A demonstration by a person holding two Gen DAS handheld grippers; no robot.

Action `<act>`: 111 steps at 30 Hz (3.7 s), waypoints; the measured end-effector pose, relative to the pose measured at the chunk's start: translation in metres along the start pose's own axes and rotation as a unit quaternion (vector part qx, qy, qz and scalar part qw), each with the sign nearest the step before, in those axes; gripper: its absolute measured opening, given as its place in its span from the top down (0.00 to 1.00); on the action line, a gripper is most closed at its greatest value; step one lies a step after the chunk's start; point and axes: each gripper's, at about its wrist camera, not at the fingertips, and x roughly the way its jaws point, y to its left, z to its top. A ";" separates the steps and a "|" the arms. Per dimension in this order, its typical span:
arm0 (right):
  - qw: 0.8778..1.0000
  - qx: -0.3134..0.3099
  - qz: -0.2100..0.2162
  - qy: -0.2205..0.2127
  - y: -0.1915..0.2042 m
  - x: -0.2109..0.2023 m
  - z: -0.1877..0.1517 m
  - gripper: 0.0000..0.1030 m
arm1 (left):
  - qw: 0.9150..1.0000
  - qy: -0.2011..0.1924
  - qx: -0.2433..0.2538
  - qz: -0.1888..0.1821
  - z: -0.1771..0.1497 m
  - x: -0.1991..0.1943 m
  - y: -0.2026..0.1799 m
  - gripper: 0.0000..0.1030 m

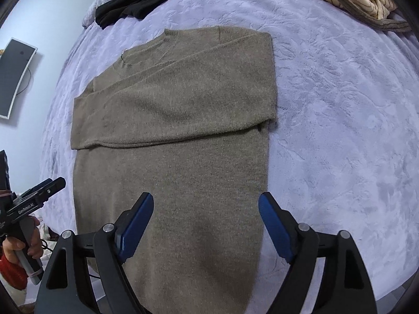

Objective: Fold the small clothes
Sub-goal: 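Move both tools open toward the sweater hem, then grasp the sweater hem with the left tool while the right tool grasps it, then lift the hem with both tools and fold it toward the collar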

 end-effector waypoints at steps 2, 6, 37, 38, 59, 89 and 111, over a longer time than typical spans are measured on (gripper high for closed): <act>1.000 0.005 0.007 0.007 -0.003 0.003 -0.002 0.18 | 1.000 0.001 -0.008 -0.001 -0.006 -0.004 -0.001 0.04; 1.000 0.008 0.014 0.015 -0.006 0.005 -0.005 0.18 | 1.000 0.014 -0.025 -0.005 -0.023 -0.005 0.004 0.04; 0.984 0.178 0.030 -0.015 -0.031 0.000 -0.146 0.18 | 0.988 0.069 -0.027 -0.139 -0.158 0.016 0.105 0.04; 0.981 0.189 0.035 -0.019 -0.038 -0.002 -0.154 0.18 | 0.986 0.071 -0.026 -0.150 -0.162 0.019 0.104 0.04; 0.947 0.189 0.259 0.016 -0.060 0.048 -0.225 0.21 | 0.962 0.080 -0.041 -0.258 -0.208 0.045 0.056 0.13; 0.850 0.164 0.496 -0.066 0.005 -0.030 -0.031 0.90 | 0.900 -0.056 -0.144 -0.407 -0.021 -0.039 0.076 0.87; 0.875 0.298 0.381 -0.024 -0.079 0.132 0.170 0.89 | 0.964 -0.038 -0.149 -0.217 0.158 0.121 0.058 0.86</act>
